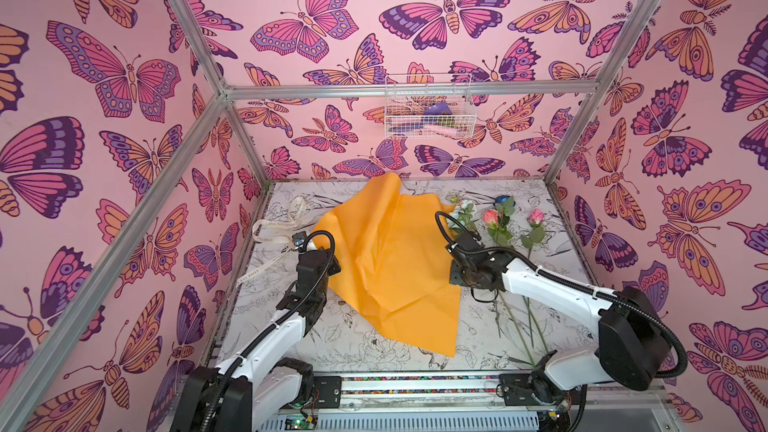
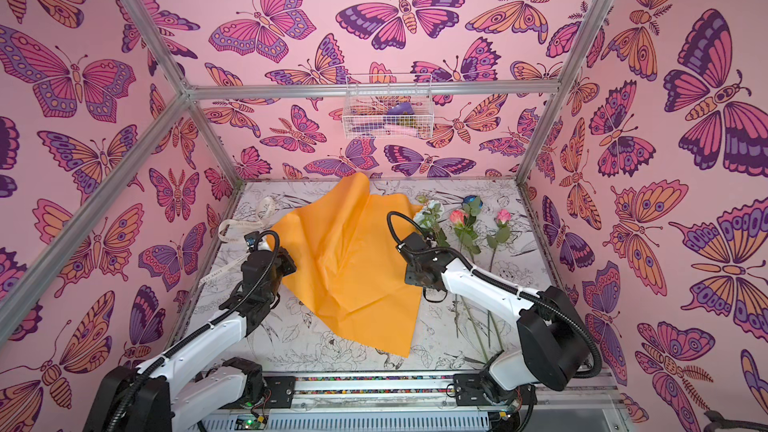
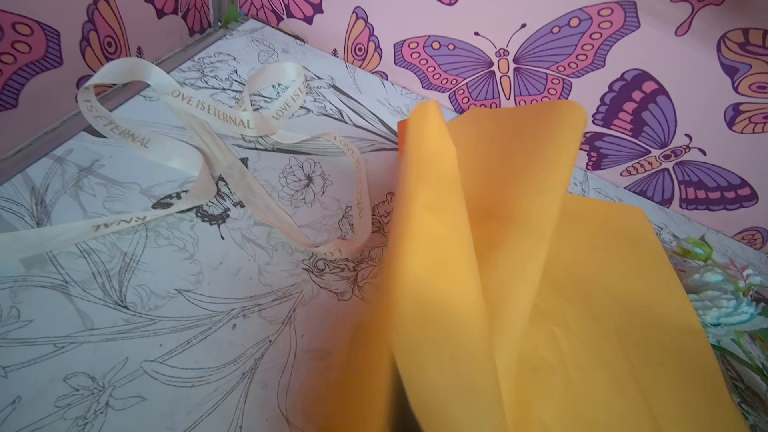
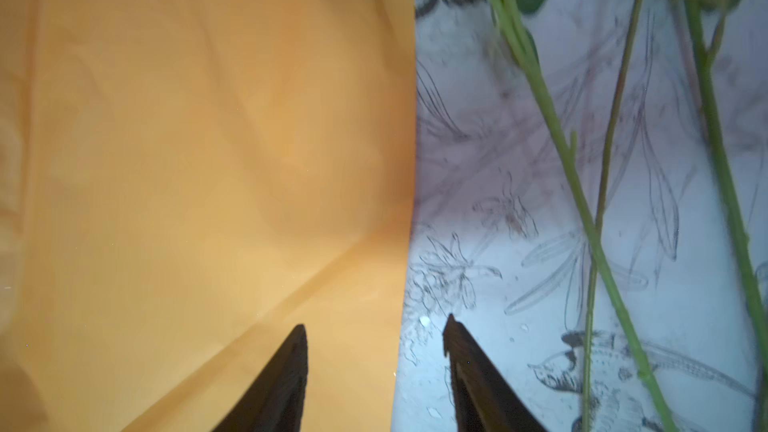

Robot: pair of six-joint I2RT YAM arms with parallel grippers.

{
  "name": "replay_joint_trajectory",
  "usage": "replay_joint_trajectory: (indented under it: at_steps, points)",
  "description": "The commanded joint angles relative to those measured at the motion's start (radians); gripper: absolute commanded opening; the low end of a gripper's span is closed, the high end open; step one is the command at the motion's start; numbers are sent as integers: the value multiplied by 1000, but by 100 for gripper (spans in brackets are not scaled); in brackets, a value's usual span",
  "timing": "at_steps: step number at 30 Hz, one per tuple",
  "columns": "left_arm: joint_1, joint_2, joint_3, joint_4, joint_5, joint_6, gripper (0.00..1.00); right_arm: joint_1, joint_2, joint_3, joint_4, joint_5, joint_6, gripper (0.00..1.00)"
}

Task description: Tie the bouquet of fake flowers

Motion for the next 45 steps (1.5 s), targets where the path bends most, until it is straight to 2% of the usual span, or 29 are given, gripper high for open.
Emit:
replay_joint_trajectory:
  at_steps: [1,6,12,18,23,31,36,45]
  points:
    - [10,-29,21,-18,-2,22,0,-25,102,128,12,-10,-153,58]
    - [14,-37,30,-47,12,18,0,-60,323,349,3,-89,-293,59]
    - [30,-45,41,-84,26,16,0,-78,576,568,-26,-104,-400,59]
    - [61,-26,58,-103,71,18,0,-98,697,634,-54,-121,-413,58]
    - [97,13,62,-84,111,5,0,-125,683,546,-45,-124,-355,58]
    - [196,121,90,8,156,3,0,-162,570,290,20,-103,-163,58]
    - [217,256,147,72,230,23,0,-163,472,162,52,-54,-62,58]
    - [221,523,284,145,321,2,0,-169,348,52,61,19,26,58]
